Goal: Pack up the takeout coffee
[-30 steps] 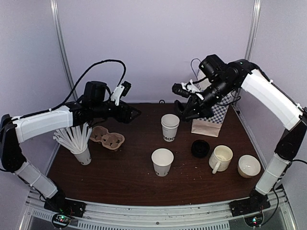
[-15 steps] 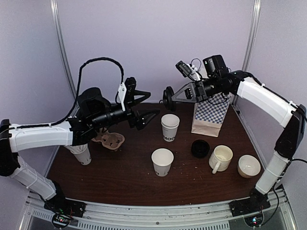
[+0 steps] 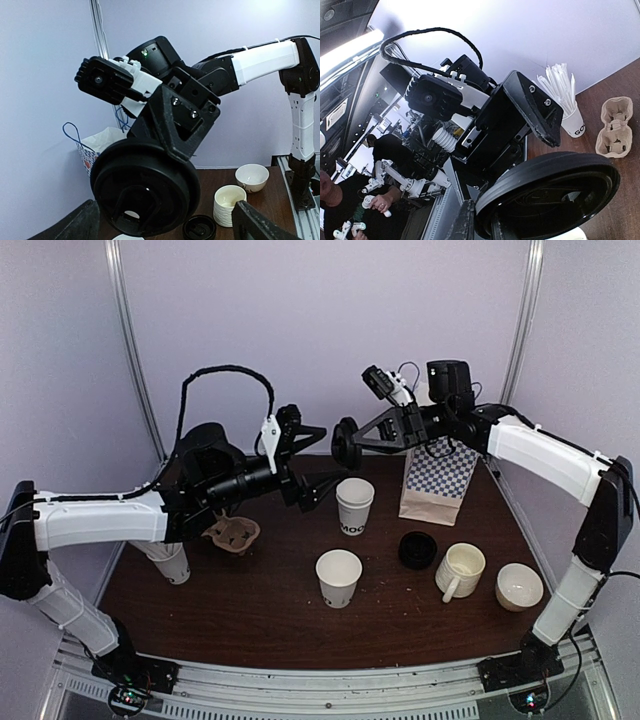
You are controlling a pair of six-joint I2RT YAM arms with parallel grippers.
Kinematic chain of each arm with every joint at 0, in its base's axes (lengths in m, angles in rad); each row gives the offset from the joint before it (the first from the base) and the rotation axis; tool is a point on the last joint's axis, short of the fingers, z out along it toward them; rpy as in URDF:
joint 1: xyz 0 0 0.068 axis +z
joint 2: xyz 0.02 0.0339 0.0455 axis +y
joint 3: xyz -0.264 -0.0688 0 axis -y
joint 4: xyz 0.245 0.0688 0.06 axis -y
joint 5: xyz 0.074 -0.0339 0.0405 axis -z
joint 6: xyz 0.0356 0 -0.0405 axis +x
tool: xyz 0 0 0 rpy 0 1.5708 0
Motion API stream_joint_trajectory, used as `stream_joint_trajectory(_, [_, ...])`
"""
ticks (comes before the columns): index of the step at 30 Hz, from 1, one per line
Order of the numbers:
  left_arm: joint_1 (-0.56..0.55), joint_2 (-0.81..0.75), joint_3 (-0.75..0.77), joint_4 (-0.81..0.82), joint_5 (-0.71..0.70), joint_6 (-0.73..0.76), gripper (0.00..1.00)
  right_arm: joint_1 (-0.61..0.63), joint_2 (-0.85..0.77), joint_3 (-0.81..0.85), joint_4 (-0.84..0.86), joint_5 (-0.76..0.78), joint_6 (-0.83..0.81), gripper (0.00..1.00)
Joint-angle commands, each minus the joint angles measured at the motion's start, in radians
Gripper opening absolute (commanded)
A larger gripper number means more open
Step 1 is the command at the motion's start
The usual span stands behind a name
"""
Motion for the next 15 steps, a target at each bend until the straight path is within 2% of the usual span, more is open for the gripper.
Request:
stream_joint_trajectory(1, [-0.005, 0.027, 0.041, 0.052, -0.028, 0.026, 0.95, 0.002, -0.041, -0.044, 0.26, -0.04, 0.2, 0.11])
stream_joint_trajectory(7, [-0.004, 0.057, 0.062, 0.064, -0.027, 0.012, 0.94, 0.004, -0.03, -0.144, 0.783, -0.049, 0.591, 0.12])
stream_joint_trajectory(15, [-0.004, 0.042, 0.035, 0.12, -0.088, 0.004, 0.96, 0.012, -0.03, -0.152, 0.795, -0.06, 0.604, 0.12])
